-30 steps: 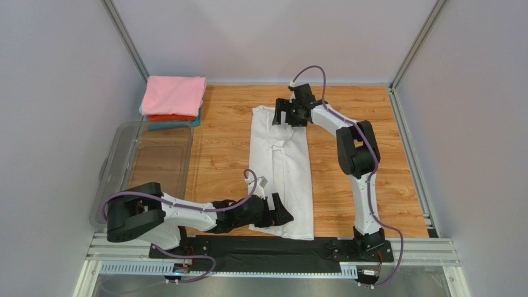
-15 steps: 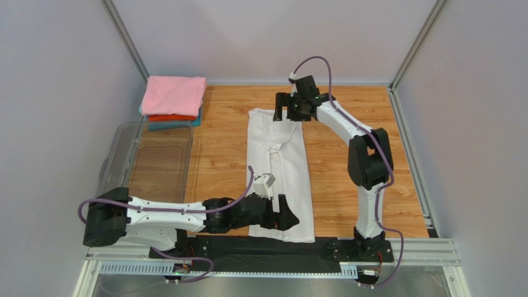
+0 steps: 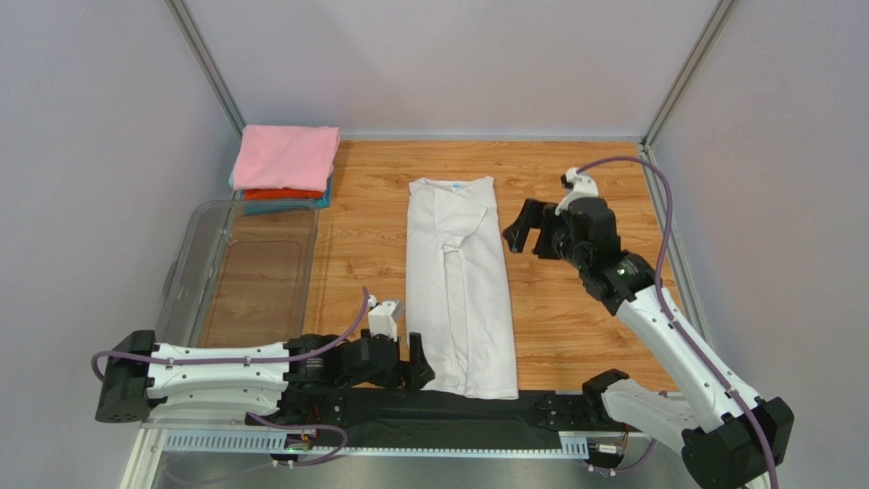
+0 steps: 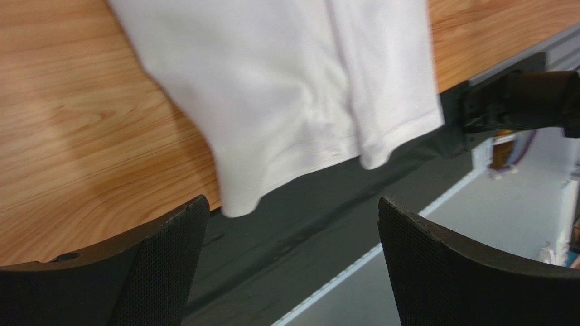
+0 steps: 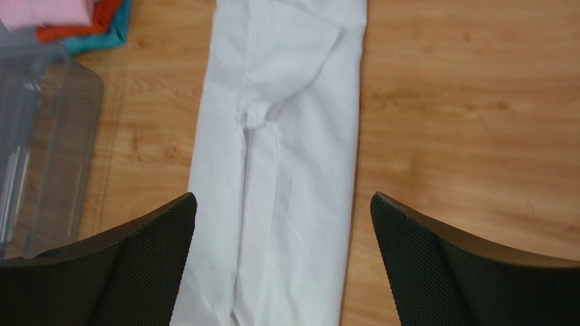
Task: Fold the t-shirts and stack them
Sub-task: Fold the tshirt
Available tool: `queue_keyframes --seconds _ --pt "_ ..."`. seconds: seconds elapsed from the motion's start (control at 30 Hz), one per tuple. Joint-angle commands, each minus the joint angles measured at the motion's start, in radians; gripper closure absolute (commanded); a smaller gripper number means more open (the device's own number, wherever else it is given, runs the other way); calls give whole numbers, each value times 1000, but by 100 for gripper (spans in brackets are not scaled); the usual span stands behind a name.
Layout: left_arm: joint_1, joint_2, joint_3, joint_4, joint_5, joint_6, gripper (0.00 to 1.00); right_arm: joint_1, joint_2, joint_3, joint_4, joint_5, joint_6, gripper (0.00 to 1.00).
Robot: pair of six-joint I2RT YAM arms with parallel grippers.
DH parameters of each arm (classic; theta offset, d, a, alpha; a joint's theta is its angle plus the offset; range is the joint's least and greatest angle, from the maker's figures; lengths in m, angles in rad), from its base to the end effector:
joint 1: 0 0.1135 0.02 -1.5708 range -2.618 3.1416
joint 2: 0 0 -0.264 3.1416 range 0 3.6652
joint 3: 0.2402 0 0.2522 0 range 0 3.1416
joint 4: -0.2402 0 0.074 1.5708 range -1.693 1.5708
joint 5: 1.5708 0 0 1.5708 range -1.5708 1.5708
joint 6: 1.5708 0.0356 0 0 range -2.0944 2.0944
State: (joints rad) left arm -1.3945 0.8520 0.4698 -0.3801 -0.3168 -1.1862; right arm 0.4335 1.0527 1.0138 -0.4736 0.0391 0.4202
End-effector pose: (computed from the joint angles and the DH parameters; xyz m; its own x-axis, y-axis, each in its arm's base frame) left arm 0.0414 -0.1692 0.2020 -0.8760 -0.1050 -0.4708 0.2239 0.7760 -0.5897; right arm 0.2110 0.0961 0.3395 -0.5649 0.1877 -0.8035 -0.1734 0.9250 0.3380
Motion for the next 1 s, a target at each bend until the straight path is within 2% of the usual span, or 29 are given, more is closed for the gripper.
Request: queue_keyframes --seconds 0.0,0.17,0.23,0.27,0.33,0.37,0.4,0.63,0.7,0.83,0.97 --pt "-5 -7 -56 -48 8 -52 1 -4 -77 -203 6 -112 107 0" --pt "-5 21 -118 -4 47 -84 7 -2 -230 -427 29 -188 239 0" --pt "-5 27 -143 39 59 -95 11 -1 -262 -461 27 -182 249 0" --pt "-5 27 -164 99 67 -90 16 -1 -275 -474 18 -179 258 0" --pt "-3 35 -174 127 68 -93 37 -1 -296 -498 6 -176 262 0" --pt "-4 44 -175 130 67 -101 51 -1 -309 -506 -9 -173 269 0" --pt "-5 47 -175 129 65 -104 60 -1 -313 -515 -16 -168 267 0" --pt "-5 107 -163 159 79 -81 62 -2 -321 -546 -36 -174 288 0" --pt "-5 122 -157 165 79 -81 70 1 -324 -554 -42 -195 292 2" --pt "-5 125 -158 185 58 -76 75 30 -324 -567 -89 -191 287 7" --pt "-5 117 -152 187 54 -64 91 158 -332 -569 -140 -154 308 10"
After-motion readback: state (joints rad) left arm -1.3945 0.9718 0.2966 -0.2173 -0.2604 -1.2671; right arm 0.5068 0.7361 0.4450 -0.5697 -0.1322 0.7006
